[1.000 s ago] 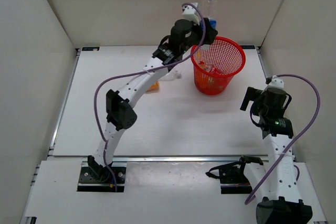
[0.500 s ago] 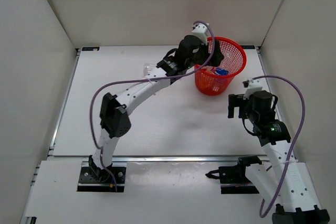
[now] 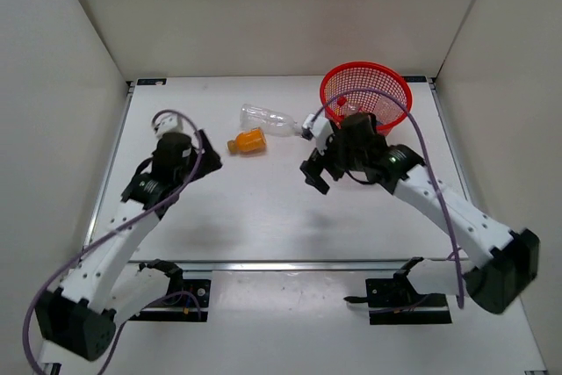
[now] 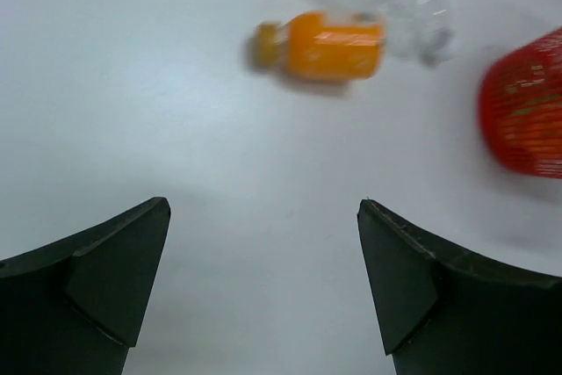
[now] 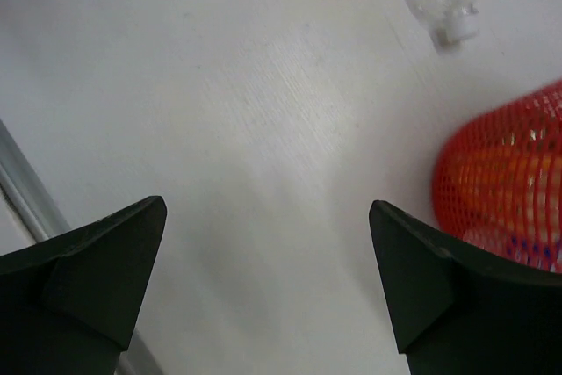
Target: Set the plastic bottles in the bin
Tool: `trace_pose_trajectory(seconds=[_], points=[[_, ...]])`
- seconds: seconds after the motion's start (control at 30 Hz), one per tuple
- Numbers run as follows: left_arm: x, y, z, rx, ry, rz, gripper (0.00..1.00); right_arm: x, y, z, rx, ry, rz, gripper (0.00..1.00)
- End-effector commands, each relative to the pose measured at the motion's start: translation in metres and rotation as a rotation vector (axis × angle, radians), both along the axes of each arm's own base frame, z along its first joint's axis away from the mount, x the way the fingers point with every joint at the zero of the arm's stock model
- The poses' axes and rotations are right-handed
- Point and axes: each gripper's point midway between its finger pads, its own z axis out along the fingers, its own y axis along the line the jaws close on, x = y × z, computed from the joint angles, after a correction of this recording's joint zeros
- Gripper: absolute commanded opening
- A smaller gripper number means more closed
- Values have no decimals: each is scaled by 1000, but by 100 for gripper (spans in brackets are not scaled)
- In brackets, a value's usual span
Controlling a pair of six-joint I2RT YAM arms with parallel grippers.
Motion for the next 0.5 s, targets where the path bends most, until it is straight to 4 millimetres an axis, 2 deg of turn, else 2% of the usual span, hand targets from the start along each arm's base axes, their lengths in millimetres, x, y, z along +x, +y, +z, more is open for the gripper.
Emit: trace_pose_trajectory(seconds=[0.0,0.03,0.07,0.1,0.13,0.17,0.2,0.23,0.27,0.3,0.33,0.37,0.4,0.43,0.47], points=[[-46,45,-30,-43,110,137,99,17,50,5,41,-48,302,97],[-51,55,-23,-42,76,152,99,21,60,12,37,-81,324,96],[-60,60,-20,-28,58,134,99,33,70,5,-4,-96,350,97],[-67,63,-21,-25,66,137,98,40,77,-11,-55,-76,370,97],[-72,63,-14,-46,39,141,99,47,81,-1,-63,-83,384,99],[-80,63,-15,-56,46,140,99,59,94,-1,-62,-79,416,99],[-87,59,-22,-63,72,122,99,62,98,-21,-78,-12,451,99],[-91,54,-23,-81,79,108,99,74,102,-8,-64,-23,453,99],[-98,48,-30,-97,103,83,99,89,112,-11,-59,-14,463,100],[-103,44,-38,-108,123,63,99,95,118,-33,-93,32,488,100],[-105,40,-44,-116,138,48,99,108,123,-14,-87,1,482,99],[-107,38,-45,-127,137,39,99,122,131,-19,-100,1,490,99],[-108,37,-49,-128,149,36,99,128,137,-35,-114,16,504,100],[-108,37,-50,-131,148,32,98,138,139,-31,-96,-4,496,99],[-109,36,-50,-137,159,20,99,147,146,-45,-86,19,490,99]])
